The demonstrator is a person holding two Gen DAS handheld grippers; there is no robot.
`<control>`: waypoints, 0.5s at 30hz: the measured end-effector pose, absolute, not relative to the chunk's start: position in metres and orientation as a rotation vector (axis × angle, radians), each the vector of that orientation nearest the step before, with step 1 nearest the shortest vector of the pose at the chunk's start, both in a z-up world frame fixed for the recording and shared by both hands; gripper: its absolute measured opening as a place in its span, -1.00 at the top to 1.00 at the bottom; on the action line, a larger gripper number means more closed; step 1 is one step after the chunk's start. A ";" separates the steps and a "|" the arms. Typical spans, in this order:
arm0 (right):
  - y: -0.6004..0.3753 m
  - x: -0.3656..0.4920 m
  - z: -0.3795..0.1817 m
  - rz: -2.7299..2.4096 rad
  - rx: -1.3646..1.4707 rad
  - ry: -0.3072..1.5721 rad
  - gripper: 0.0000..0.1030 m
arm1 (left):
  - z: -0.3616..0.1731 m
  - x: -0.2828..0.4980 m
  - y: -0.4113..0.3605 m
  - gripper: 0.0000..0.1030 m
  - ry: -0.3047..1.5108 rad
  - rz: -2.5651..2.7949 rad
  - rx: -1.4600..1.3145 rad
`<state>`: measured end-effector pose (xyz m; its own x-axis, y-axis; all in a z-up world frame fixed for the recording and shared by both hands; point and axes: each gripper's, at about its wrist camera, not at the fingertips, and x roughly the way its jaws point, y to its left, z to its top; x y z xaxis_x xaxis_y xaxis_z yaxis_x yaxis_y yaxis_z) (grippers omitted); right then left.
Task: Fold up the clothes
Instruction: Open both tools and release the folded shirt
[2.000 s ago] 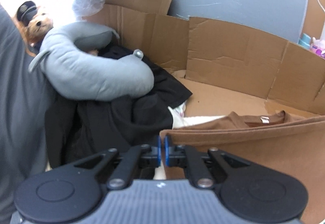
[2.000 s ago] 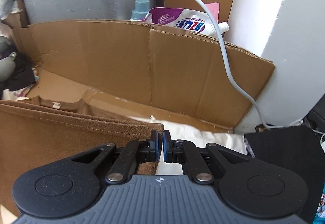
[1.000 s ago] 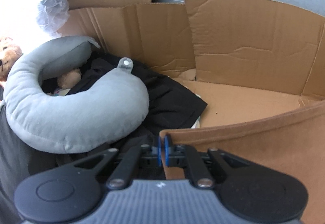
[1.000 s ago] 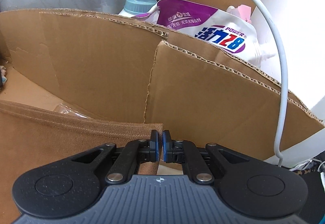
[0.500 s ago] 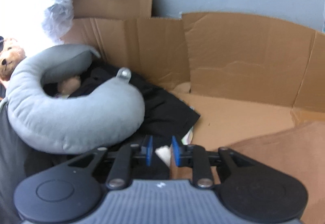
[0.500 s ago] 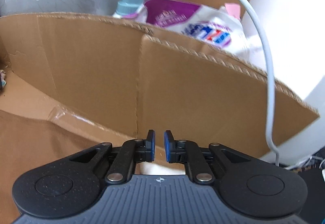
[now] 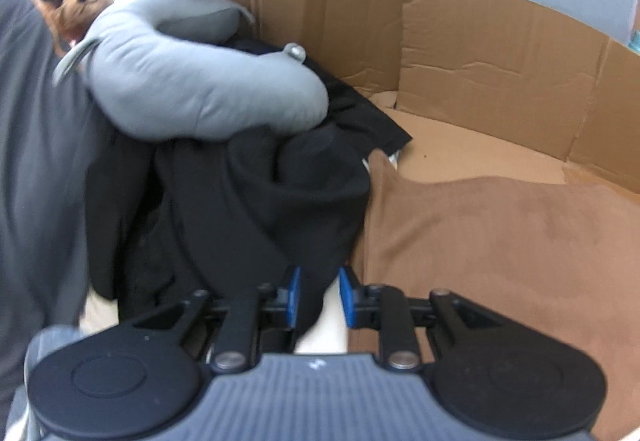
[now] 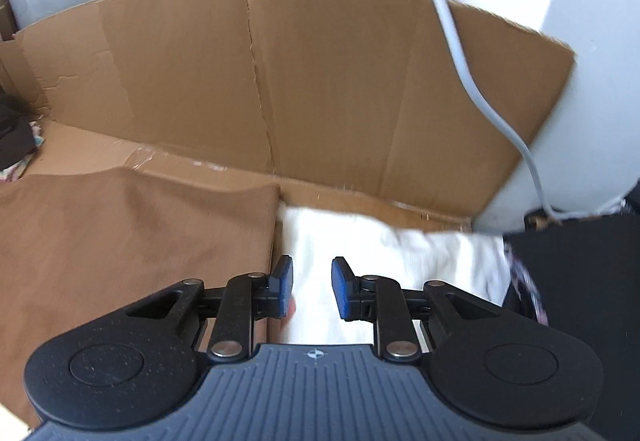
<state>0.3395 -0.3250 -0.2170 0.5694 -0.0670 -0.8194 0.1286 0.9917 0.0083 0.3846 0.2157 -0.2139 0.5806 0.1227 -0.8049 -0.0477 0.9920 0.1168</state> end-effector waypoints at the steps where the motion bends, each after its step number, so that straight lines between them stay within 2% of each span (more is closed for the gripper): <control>1: -0.326 0.333 -0.217 -0.110 0.082 0.959 0.46 | -0.213 0.378 0.218 0.54 0.951 0.102 0.073; 9: -0.328 0.287 -0.205 -0.116 0.256 0.912 0.45 | -0.200 0.308 0.221 0.53 0.902 0.207 -0.097; 12: -0.323 0.264 -0.198 -0.106 0.311 0.875 0.31 | -0.194 0.283 0.217 0.52 0.879 0.217 -0.182; 15: -0.318 0.239 -0.191 -0.091 0.357 0.842 0.30 | -0.191 0.263 0.217 0.52 0.874 0.234 -0.238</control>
<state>0.2393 -0.3184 -0.1915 0.6659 0.0615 -0.7435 0.2189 0.9366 0.2735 0.2631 0.2172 -0.1910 0.6194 0.1045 -0.7781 -0.2977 0.9483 -0.1097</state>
